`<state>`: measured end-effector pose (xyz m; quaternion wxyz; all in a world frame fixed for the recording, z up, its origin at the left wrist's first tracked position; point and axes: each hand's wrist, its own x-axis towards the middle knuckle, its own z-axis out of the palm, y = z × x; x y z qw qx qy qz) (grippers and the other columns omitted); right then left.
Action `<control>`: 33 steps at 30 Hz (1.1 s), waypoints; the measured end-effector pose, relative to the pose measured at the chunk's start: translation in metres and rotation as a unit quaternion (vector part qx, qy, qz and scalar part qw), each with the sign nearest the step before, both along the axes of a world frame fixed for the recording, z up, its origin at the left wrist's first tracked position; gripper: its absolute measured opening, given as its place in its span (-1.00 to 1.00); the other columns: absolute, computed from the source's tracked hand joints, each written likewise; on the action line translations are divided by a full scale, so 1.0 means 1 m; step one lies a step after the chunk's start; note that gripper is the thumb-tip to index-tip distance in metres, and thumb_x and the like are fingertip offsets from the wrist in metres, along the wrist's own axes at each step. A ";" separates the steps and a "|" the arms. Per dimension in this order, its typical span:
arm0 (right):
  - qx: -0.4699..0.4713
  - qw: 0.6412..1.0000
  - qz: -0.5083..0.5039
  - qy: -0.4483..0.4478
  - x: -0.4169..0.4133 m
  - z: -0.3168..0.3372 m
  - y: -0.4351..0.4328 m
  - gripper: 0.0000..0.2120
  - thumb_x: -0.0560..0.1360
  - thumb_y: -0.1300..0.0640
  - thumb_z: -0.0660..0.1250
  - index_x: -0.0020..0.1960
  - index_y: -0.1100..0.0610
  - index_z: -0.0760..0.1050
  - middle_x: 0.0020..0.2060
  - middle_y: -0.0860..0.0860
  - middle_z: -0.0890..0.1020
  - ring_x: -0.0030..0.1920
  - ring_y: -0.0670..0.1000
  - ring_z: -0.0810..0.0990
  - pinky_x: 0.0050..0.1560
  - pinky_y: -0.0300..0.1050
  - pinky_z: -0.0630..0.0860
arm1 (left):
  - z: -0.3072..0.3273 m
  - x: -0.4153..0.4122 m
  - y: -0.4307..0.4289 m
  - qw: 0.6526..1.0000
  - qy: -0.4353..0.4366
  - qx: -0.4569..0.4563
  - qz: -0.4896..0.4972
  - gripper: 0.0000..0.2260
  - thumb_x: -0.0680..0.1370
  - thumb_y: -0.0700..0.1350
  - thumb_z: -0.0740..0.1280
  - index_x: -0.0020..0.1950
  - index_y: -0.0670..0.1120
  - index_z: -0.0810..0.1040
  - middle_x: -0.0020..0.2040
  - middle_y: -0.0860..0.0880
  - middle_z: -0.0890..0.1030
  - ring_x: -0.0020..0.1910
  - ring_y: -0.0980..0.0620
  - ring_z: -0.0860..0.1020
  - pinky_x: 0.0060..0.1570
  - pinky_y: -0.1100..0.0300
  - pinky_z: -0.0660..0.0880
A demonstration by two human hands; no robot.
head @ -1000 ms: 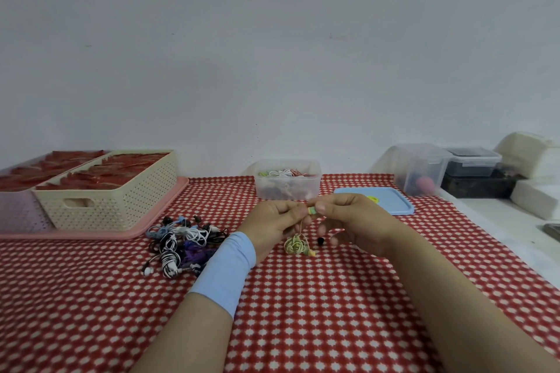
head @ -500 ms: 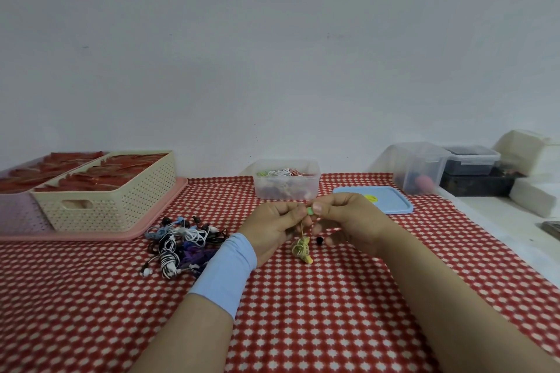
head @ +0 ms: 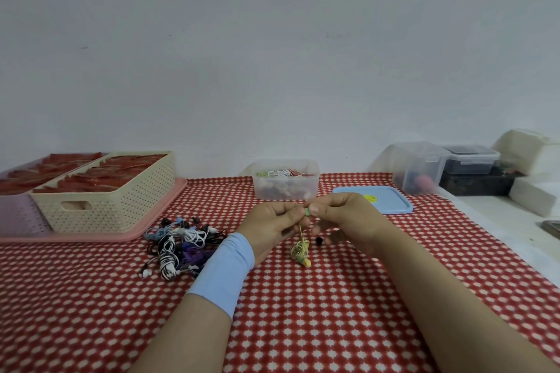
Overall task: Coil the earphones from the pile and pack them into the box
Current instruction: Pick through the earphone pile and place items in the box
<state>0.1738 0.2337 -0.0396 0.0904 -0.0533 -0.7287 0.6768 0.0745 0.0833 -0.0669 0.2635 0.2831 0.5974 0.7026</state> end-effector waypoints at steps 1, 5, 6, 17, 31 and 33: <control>0.001 1.000 -0.002 -0.001 0.001 0.000 0.000 -0.89 0.54 0.18 0.42 -0.11 0.13 0.72 -0.22 0.10 0.72 -0.29 -0.01 0.63 -0.35 -0.17 0.51 | 0.000 0.000 0.000 1.000 0.002 -0.005 0.003 -0.87 0.59 -0.21 0.32 0.04 -0.19 0.65 -0.24 -0.02 0.68 -0.16 0.07 0.64 0.09 0.14 0.57; -0.009 1.000 -0.002 -0.002 0.001 0.000 0.003 -0.86 0.58 0.14 0.38 0.01 0.14 0.70 -0.15 0.11 0.73 -0.25 0.00 0.65 -0.34 -0.16 0.53 | 0.000 -0.003 0.001 1.000 0.004 -0.011 0.014 -0.87 0.58 -0.17 0.35 0.05 -0.17 0.65 -0.18 -0.04 0.69 -0.16 0.07 0.60 0.01 0.17 0.56; -0.013 1.000 -0.001 -0.004 0.000 0.000 0.004 -0.83 0.59 0.12 0.36 0.05 0.15 0.70 -0.10 0.13 0.73 -0.24 0.01 0.65 -0.33 -0.15 0.53 | 0.000 -0.004 0.001 1.000 0.005 -0.013 0.019 -0.88 0.57 -0.18 0.36 0.06 -0.16 0.66 -0.17 -0.05 0.70 -0.17 0.08 0.60 -0.02 0.18 0.56; 0.096 0.993 -0.052 0.043 -0.002 -0.002 0.004 -0.91 0.48 0.25 0.50 -0.02 0.15 0.72 -0.20 0.15 0.73 -0.29 0.05 0.65 -0.37 -0.17 0.57 | 0.002 -0.003 -0.001 0.994 0.056 -0.065 0.065 -0.91 0.50 -0.20 0.46 -0.01 -0.08 0.70 -0.11 -0.08 0.72 -0.17 0.04 0.62 0.03 0.13 0.60; -0.015 0.998 0.035 -0.046 0.002 0.001 0.007 -0.89 0.49 0.16 0.43 -0.02 0.17 0.66 -0.25 0.05 0.70 -0.27 -0.02 0.65 -0.37 -0.18 0.52 | 0.002 -0.009 -0.007 0.989 0.113 -0.093 0.018 -0.81 0.49 -0.15 0.47 0.09 -0.12 0.70 0.00 -0.07 0.72 0.07 -0.05 0.66 0.21 0.03 0.54; -0.009 0.999 0.026 -0.033 0.002 0.000 0.005 -0.91 0.54 0.18 0.41 -0.04 0.18 0.67 -0.28 0.06 0.70 -0.28 -0.03 0.65 -0.37 -0.18 0.52 | 0.001 -0.008 -0.006 0.990 0.111 -0.090 0.019 -0.81 0.50 -0.15 0.46 0.10 -0.12 0.70 0.01 -0.08 0.72 0.10 -0.08 0.66 0.25 -0.01 0.53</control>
